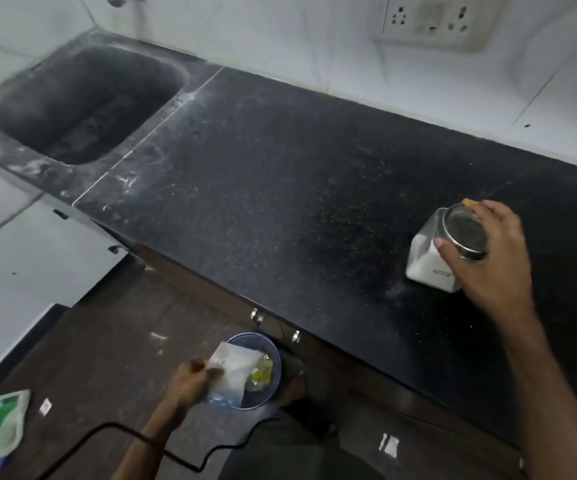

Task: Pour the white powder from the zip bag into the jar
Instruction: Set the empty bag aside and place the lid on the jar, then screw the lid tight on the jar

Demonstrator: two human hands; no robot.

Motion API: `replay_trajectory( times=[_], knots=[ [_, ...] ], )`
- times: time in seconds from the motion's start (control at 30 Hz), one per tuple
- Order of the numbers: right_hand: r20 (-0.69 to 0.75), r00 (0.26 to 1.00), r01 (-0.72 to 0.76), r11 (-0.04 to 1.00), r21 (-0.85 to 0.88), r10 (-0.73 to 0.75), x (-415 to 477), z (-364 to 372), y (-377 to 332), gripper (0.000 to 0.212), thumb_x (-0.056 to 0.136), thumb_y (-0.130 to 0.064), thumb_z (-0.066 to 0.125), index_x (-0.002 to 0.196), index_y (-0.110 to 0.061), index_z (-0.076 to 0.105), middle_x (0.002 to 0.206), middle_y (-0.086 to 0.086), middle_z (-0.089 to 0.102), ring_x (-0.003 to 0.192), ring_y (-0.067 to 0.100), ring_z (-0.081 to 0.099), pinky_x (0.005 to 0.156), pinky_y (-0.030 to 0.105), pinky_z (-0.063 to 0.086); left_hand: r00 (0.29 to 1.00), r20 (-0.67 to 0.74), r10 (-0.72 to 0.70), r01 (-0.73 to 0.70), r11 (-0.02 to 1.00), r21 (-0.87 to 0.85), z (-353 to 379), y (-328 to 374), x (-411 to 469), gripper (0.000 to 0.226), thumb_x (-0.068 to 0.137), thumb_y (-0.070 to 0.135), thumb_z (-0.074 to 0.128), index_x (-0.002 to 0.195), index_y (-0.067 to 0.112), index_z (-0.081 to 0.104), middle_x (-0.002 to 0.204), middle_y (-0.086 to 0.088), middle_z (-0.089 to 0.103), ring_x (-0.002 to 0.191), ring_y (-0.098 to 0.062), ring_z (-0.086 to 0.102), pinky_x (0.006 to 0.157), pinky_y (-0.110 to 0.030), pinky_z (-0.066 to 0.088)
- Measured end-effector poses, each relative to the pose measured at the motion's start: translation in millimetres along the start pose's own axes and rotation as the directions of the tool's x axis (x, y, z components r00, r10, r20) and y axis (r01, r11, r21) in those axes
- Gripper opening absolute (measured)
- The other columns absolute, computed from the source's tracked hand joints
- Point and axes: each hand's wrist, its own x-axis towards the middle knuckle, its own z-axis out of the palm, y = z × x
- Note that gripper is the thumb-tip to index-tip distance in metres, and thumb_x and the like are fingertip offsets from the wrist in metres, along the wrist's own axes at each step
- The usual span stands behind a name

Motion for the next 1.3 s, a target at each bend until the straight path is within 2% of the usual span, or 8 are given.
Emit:
replay_trajectory(
  times=[0.23,0.33,0.53,0.63,0.77,0.93,1.07,1.3],
  knots=[
    [-0.008,1.000,-0.016,1.000,0.007,0.016,-1.4,0.1,-2.9,0.062,0.080,-0.027,0.077,0.137,-0.019,0.051,0.144,0.010,0.041,0.132,0.025,0.042,0.107,0.029,0.032,0.994,0.054,-0.099,0.094,0.992,0.081,23.9,-22.5,60.4,0.025,0.095,0.013,0.063,0.071,0.006,0.067,0.068,-0.013,0.062,0.060,-0.023,0.057,0.060,-0.031,0.047],
    [-0.008,1.000,-0.015,1.000,0.002,0.015,-3.1,-0.2,-3.2,0.062,0.081,-0.030,0.077,0.137,-0.018,0.051,0.144,0.010,0.041,0.132,0.025,0.042,0.106,0.026,0.031,0.974,0.095,-0.207,0.207,0.978,0.020,31.6,-33.8,86.7,0.027,0.091,0.020,0.067,0.109,-0.001,0.066,0.104,-0.018,0.065,0.095,-0.032,0.064,0.079,-0.040,0.054],
    [0.002,1.000,-0.016,1.000,0.002,0.016,-3.4,-1.3,-7.3,0.065,0.079,-0.039,0.070,0.136,-0.016,0.051,0.144,0.011,0.041,0.133,0.020,0.040,0.104,0.021,0.030,0.954,-0.263,-0.142,0.133,0.990,-0.052,35.0,-24.1,93.4,0.042,0.088,0.014,0.071,0.124,-0.004,0.059,0.119,-0.025,0.065,0.112,-0.036,0.062,0.097,-0.045,0.050],
    [-0.002,1.000,-0.019,1.000,-0.001,0.019,-3.4,-0.5,-4.3,0.064,0.080,-0.036,0.074,0.137,-0.017,0.050,0.144,0.011,0.041,0.132,0.021,0.041,0.102,0.011,0.026,0.788,-0.611,0.078,-0.222,0.961,-0.163,32.3,13.1,62.6,0.027,0.090,0.003,0.064,0.117,0.003,0.063,0.103,-0.013,0.064,0.102,-0.029,0.064,0.098,-0.041,0.050],
    [0.003,1.000,-0.028,0.999,0.028,0.028,-1.5,-1.0,-3.6,0.068,0.076,-0.045,0.067,0.137,-0.018,0.051,0.144,0.009,0.041,0.131,0.019,0.042,0.106,0.022,0.033,0.355,-0.819,0.451,-0.755,0.655,0.034,34.2,99.3,-2.4,0.022,0.090,0.002,0.062,0.112,0.001,0.060,0.097,0.007,0.049,0.090,0.002,0.050,0.084,-0.024,0.045],
    [0.054,0.998,-0.041,0.997,0.068,0.037,2.0,-5.2,-6.7,0.066,0.075,-0.029,0.066,0.138,-0.018,0.051,0.145,0.006,0.042,0.132,0.017,0.042,0.105,0.016,0.028,0.239,-0.217,0.946,-0.959,0.264,0.098,96.1,219.6,-63.1,0.064,0.074,0.021,0.085,0.128,0.007,0.054,0.122,-0.003,0.052,0.117,-0.018,0.051,0.099,-0.029,0.043],
    [0.105,0.994,-0.037,0.995,0.094,0.027,5.1,-6.9,-4.0,0.073,0.073,-0.026,0.069,0.142,-0.018,0.046,0.147,0.003,0.041,0.136,0.015,0.040,0.112,0.031,0.035,0.230,0.489,0.841,-0.972,0.178,0.151,175.8,287.8,-66.5,0.133,0.053,0.046,0.093,0.155,0.012,0.015,0.161,-0.008,0.025,0.146,-0.019,0.022,0.122,-0.037,0.021],
    [-0.062,0.997,-0.048,0.996,0.070,0.053,4.0,0.4,-0.7,0.067,0.083,-0.045,0.064,0.141,-0.016,0.045,0.147,-0.001,0.045,0.137,0.014,0.038,0.112,0.039,0.036,0.307,0.489,0.817,-0.894,0.423,-0.147,240.4,305.7,-40.9,0.104,0.060,0.033,0.089,0.144,0.033,0.028,0.131,0.027,0.051,0.121,0.014,0.051,0.106,-0.012,0.040]
  ],
)
